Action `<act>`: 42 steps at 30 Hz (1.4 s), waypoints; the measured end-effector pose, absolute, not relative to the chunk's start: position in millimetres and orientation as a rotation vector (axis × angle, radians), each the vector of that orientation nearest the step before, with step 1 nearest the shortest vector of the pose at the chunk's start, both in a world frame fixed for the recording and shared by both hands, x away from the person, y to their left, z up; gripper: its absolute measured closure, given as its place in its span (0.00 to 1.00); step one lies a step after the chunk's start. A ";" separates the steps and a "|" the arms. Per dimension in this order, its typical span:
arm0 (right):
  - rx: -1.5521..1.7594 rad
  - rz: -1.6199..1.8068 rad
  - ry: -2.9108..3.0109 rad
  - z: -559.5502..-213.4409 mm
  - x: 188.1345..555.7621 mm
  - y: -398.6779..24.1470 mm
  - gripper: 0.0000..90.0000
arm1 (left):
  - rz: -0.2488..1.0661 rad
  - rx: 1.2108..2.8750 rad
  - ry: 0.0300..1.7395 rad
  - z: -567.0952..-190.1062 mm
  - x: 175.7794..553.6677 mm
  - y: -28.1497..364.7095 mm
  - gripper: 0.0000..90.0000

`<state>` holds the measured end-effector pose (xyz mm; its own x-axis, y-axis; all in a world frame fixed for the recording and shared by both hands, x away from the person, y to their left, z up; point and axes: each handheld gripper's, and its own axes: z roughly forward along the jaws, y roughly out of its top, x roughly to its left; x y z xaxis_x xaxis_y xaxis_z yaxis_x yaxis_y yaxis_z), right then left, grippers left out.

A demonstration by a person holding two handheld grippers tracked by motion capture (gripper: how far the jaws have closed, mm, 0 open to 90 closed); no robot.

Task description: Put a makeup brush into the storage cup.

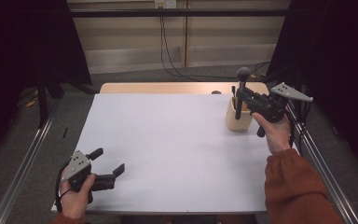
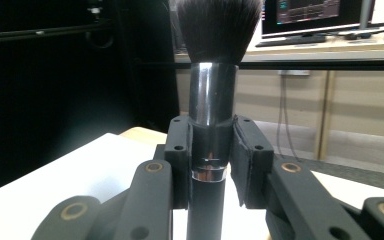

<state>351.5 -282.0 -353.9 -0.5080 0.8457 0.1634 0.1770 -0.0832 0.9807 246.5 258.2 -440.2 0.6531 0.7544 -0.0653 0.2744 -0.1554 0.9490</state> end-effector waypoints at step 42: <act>1.167 1.454 1.618 -339.7 400.4 -295.5 0.81 | 0.514 1.732 0.839 -440.8 246.6 257.9 0.02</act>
<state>400.4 -295.5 -339.7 -0.3836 0.9194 0.0873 0.1845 -0.0163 0.9827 246.6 257.9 -440.8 0.6560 0.7516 -0.0684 0.2804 -0.1586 0.9467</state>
